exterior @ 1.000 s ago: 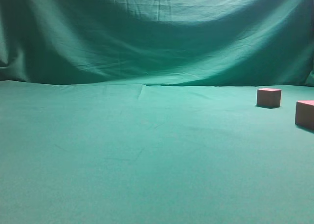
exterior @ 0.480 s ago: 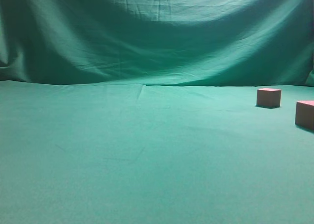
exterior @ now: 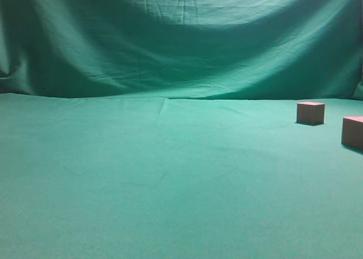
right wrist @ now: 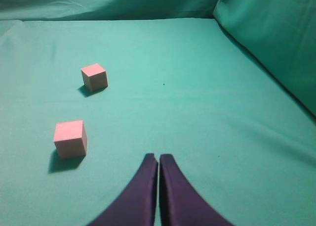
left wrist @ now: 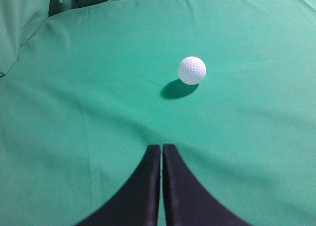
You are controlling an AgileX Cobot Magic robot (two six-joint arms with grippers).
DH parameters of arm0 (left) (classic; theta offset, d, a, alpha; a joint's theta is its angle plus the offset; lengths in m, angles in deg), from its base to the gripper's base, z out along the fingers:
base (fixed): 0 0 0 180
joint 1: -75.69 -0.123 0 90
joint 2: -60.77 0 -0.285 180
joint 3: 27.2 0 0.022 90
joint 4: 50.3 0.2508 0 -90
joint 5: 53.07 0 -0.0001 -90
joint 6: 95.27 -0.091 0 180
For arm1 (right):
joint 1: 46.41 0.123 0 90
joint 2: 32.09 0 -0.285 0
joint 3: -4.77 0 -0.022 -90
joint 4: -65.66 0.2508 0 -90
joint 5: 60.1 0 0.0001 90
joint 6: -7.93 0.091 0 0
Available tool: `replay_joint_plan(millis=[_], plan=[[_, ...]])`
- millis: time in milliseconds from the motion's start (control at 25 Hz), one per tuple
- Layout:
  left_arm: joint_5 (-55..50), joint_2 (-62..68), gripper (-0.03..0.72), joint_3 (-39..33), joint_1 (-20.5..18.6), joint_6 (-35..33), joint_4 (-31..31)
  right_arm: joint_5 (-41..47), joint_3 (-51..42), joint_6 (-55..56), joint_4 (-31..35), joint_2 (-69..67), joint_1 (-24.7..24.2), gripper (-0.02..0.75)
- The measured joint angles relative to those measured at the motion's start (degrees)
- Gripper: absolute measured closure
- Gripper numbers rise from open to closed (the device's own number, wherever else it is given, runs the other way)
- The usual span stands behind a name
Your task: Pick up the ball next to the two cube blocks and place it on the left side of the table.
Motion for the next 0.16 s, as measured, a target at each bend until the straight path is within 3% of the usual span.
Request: replay_joint_plan(millis=[160], plan=[[0.0,0.0,0.688,0.0,0.0,0.0,0.0,0.0,0.0,0.0,0.0,0.0,0.0,0.738]])
